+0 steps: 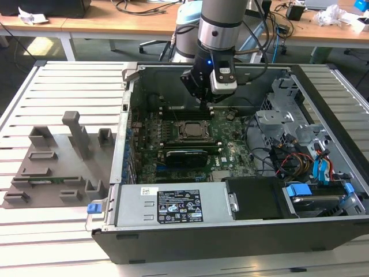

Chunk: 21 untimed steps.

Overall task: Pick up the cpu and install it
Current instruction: 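Install the first cpu locking lever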

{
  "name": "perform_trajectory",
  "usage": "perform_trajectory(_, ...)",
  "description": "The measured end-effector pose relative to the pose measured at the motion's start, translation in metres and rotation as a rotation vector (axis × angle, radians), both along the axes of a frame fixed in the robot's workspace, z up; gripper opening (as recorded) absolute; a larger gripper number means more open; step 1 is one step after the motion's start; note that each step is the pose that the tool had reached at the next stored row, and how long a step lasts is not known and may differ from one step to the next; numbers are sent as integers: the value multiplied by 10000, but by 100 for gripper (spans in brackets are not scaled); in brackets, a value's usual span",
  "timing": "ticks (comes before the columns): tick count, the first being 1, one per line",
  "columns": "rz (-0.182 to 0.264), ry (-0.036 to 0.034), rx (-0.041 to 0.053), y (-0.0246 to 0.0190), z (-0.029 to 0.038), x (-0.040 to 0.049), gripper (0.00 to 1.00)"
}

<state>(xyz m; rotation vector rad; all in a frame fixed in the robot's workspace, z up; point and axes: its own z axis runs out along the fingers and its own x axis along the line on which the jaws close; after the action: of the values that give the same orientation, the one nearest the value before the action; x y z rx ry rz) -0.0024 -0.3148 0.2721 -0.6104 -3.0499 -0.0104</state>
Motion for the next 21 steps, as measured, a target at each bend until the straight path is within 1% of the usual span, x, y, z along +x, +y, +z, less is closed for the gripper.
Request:
perform_trajectory(2, 420, 0, 1, 0, 0, 0, 11)
perform_trajectory(13, 1765, 0, 0, 0, 0, 0, 11)
perform_trajectory(15, 2124, 0, 1, 0, 0, 0, 11)
perform_trajectory(17, 2325, 0, 0, 0, 0, 0, 11)
perform_trajectory(18, 2540, 0, 0, 0, 0, 0, 11)
perform_trajectory(21, 2906, 0, 0, 0, 0, 0, 11)
